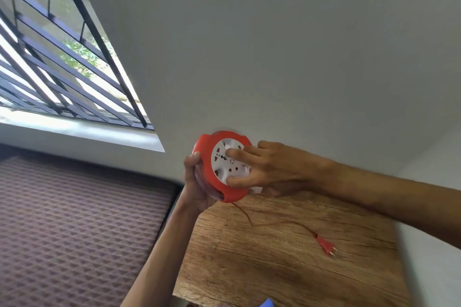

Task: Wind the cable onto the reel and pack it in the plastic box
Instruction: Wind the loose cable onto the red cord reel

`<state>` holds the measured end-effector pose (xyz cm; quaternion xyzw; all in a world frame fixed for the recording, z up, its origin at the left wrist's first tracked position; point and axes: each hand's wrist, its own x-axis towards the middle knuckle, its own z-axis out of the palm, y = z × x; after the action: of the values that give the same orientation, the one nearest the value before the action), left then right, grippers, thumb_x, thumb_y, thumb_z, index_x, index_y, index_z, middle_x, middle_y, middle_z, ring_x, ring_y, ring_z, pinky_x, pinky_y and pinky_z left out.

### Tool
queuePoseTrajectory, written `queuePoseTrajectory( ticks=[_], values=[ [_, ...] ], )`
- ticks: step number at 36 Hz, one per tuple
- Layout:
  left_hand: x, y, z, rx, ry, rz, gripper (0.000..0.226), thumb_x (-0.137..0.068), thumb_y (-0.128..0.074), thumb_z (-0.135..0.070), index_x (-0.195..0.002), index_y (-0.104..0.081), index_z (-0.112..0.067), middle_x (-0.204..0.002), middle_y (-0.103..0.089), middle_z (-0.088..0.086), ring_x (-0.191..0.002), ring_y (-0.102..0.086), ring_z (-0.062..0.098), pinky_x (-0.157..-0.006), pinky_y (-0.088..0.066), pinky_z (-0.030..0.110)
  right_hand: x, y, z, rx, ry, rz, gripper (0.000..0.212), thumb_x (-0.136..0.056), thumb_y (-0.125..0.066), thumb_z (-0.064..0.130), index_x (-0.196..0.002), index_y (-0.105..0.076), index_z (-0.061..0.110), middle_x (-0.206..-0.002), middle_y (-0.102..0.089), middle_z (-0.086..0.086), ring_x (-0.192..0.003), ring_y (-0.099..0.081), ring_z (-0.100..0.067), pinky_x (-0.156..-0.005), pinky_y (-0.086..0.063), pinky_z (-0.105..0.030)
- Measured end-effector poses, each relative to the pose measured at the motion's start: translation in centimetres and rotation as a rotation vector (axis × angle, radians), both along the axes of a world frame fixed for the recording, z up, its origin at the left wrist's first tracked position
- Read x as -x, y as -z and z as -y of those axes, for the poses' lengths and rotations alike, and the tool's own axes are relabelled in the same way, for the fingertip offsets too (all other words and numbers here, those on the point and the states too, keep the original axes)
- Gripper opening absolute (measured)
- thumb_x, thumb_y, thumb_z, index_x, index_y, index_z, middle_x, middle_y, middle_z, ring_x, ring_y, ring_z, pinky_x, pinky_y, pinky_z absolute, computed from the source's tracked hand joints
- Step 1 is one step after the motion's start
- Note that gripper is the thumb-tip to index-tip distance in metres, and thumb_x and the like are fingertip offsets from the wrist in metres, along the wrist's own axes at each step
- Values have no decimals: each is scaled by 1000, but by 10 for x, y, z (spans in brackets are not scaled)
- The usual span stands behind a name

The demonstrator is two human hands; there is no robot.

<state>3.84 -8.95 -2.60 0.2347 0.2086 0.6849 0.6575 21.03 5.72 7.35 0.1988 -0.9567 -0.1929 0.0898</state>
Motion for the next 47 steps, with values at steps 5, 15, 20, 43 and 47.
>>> queuePoseTrajectory(
  ticks=[5,15,20,43,47],
  values=[
    [1,1,2,90,49,-66,105,-75,-89,-67,-156,-57,-8,-146,-62,28,-129,-63,50,-102,-48,78,-2,-6,-13,-60,-16,46,83,-90,-70,20,-159,-31,43,-160,-35,-34,-106,-63,-40,-69,-59,-41],
    [0,14,2,152,158,-9,94,-93,-75,-67,-164,-51,-10,-155,-59,30,-135,-61,56,-107,-48,81,6,9,-3,-96,-40,-35,68,-94,-77,22,-153,-42,26,-139,-56,-30,-86,-72,-36,-61,-57,-38],
    [4,23,5,96,168,47,86,-103,-64,-63,-166,-49,-7,-159,-56,31,-141,-59,56,-110,-49,78,4,18,-10,-119,-70,-59,65,-105,-67,24,-160,-33,29,-138,-60,-30,-85,-75,-36,-59,-62,-36],
    [-22,4,5,107,-69,-41,108,-77,-90,-66,-158,-54,-6,-146,-62,31,-124,-67,50,-95,-57,74,-15,37,-6,283,89,-156,39,-104,-66,28,-141,-58,21,-130,-70,-20,-83,-76,-33,-58,-66,-39],
    [-20,4,7,159,-28,-43,115,-69,-94,-68,-159,-54,-8,-145,-64,31,-122,-67,53,-93,-57,76,-14,27,-17,193,-3,-82,58,-101,-72,28,-150,-42,31,-142,-60,-28,-81,-75,-37,-59,-67,-42]
  ],
)
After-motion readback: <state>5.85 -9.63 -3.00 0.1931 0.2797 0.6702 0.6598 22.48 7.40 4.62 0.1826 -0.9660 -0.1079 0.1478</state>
